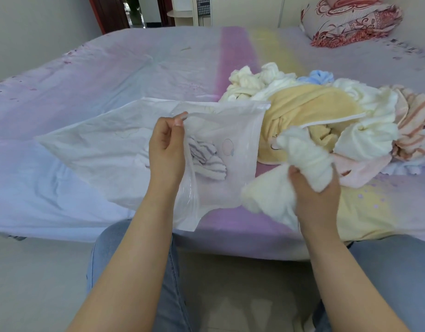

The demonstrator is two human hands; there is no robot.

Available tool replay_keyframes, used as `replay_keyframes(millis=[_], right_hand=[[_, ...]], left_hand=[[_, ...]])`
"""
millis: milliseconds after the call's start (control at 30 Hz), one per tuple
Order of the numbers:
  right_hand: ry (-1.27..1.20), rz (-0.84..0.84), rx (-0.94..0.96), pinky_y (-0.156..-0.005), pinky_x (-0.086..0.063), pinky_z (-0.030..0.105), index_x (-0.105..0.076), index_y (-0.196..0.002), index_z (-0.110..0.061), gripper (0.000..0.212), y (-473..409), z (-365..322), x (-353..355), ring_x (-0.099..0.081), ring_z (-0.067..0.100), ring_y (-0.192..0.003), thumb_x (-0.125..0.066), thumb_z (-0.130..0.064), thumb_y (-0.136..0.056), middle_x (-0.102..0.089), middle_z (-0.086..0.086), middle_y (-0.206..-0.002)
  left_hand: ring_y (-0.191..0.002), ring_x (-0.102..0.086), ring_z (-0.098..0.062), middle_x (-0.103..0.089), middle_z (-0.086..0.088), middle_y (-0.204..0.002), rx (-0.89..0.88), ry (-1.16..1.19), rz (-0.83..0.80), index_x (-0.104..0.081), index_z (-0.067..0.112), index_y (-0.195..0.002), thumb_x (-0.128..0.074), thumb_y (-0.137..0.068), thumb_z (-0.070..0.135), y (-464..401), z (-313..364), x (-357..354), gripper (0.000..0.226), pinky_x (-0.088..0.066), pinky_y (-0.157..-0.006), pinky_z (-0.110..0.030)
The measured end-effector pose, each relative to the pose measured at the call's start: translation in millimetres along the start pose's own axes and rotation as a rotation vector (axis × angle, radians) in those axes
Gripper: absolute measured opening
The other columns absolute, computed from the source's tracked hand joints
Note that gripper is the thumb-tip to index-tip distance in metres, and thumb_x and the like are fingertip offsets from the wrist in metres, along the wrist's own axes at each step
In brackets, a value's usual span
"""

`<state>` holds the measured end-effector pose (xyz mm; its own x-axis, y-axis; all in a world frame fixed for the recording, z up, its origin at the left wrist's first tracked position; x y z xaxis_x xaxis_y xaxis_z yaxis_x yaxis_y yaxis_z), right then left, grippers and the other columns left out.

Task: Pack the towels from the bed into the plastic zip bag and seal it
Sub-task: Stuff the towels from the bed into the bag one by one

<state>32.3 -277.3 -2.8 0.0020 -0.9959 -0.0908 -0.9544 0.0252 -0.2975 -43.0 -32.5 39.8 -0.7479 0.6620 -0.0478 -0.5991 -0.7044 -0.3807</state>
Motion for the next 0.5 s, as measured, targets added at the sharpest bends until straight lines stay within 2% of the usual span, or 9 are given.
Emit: replay_keyframes(millis=[100, 167, 200, 267, 333, 367, 400, 467, 500], right_hand=[[-0.136, 0.155, 0.139, -0.085, -0.045, 0.013, -0.043, -0.099, -0.033, 0.043, 6.0, -29.5, -11.7, -0.056, -0.011, -0.091, -0.068, -0.003, -0.082, -0.054, -0.018, -0.102], [-0.020, 0.025, 0.165, -0.083, -0.044, 0.019, -0.037, -0.105, -0.032, 0.051, 8.3, -31.6, -38.8, -0.053, -0.002, -0.092, -0.068, -0.001, -0.081, -0.050, -0.018, -0.105], [0.205, -0.137, 0.166, -0.085, -0.042, 0.024, -0.036, -0.114, -0.032, 0.054, 8.2, -27.5, -55.6, -0.051, 0.005, -0.098, -0.070, -0.009, -0.080, -0.050, -0.014, -0.111], [0.765, -0.609, 0.141, -0.096, -0.038, 0.034, -0.033, -0.136, -0.026, 0.067, 11.7, -0.3, -82.4, -0.042, 0.021, -0.121, -0.069, -0.037, -0.080, -0.045, 0.003, -0.130], [1.035, -0.969, 0.056, -0.111, -0.026, 0.040, -0.022, -0.147, -0.029, 0.076, 26.2, 20.4, -90.0, -0.020, 0.029, -0.139, -0.056, -0.055, -0.085, -0.026, 0.010, -0.150], [1.080, -0.994, 0.067, -0.113, -0.022, 0.042, -0.020, -0.148, -0.032, 0.070, 33.4, 21.6, -88.4, -0.012, 0.029, -0.143, -0.049, -0.056, -0.089, -0.016, 0.007, -0.155], [1.090, -0.921, 0.134, -0.112, -0.024, 0.041, -0.021, -0.147, -0.034, 0.063, 39.0, 16.5, -84.9, -0.013, 0.029, -0.142, -0.043, -0.055, -0.092, -0.015, 0.005, -0.155], [1.088, -0.729, 0.237, -0.100, -0.037, 0.038, -0.026, -0.144, -0.037, 0.055, 45.1, 3.4, -76.5, -0.032, 0.028, -0.130, -0.040, -0.055, -0.094, -0.028, 0.006, -0.142], [1.074, -0.731, 0.185, -0.093, -0.042, 0.037, -0.026, -0.143, -0.038, 0.056, 45.2, 4.1, -73.7, -0.042, 0.028, -0.122, -0.042, -0.055, -0.092, -0.036, 0.006, -0.135]], left_hand=[[-0.116, -0.058, -0.003, -0.067, 0.001, -0.121, 0.017, -0.006, -0.069, -0.050, 0.021, -0.076, -0.047, -0.100, 0.018, 4.3, 1.5, -6.4, 0.024, -0.039, -0.093, -0.011], [-0.116, -0.058, -0.002, -0.067, 0.001, -0.120, 0.020, 0.005, -0.093, -0.050, 0.021, -0.075, -0.048, -0.100, 0.018, 5.1, 2.9, -5.6, 0.025, -0.039, -0.092, -0.012], [-0.115, -0.058, -0.003, -0.067, 0.000, -0.120, 0.022, 0.012, -0.101, -0.050, 0.021, -0.074, -0.048, -0.099, 0.017, 5.3, 3.8, -4.3, 0.026, -0.039, -0.092, -0.014], [-0.116, -0.059, -0.004, -0.068, 0.001, -0.119, 0.017, 0.015, -0.107, -0.049, 0.020, -0.074, -0.049, -0.099, 0.018, 4.8, 5.5, 0.5, 0.025, -0.040, -0.094, -0.018], [-0.117, -0.058, -0.005, -0.067, 0.000, -0.120, 0.006, 0.001, -0.107, -0.050, 0.018, -0.075, -0.050, -0.099, 0.018, 4.4, 6.2, 7.6, 0.023, -0.041, -0.099, -0.024], [-0.118, -0.058, -0.005, -0.067, 0.000, -0.120, 0.002, -0.008, -0.111, -0.050, 0.018, -0.076, -0.050, -0.099, 0.019, 4.4, 5.9, 11.0, 0.023, -0.041, -0.101, -0.026], [-0.118, -0.058, -0.005, -0.067, 0.000, -0.121, 0.001, -0.016, -0.120, -0.050, 0.018, -0.076, -0.050, -0.099, 0.019, 4.7, 5.6, 14.0, 0.023, -0.042, -0.101, -0.026], [-0.117, -0.058, -0.004, -0.067, 0.000, -0.121, 0.007, -0.020, -0.147, -0.050, 0.017, -0.076, -0.050, -0.099, 0.018, 6.6, 6.0, 16.3, 0.023, -0.043, -0.099, -0.022], [-0.117, -0.059, -0.003, -0.067, 0.000, -0.121, 0.010, -0.019, -0.166, -0.051, 0.017, -0.076, -0.050, -0.099, 0.017, 7.9, 7.0, 15.3, 0.024, -0.043, -0.097, -0.020]])
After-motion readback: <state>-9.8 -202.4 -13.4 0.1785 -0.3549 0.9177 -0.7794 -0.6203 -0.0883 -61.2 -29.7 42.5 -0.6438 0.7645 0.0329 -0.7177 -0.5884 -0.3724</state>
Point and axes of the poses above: each hand's wrist, its own y-axis away from the middle knuckle, its own x-axis out of the back of the hand, z = x × y, the point moved 4 cm from there along -y, towards the middle knuckle
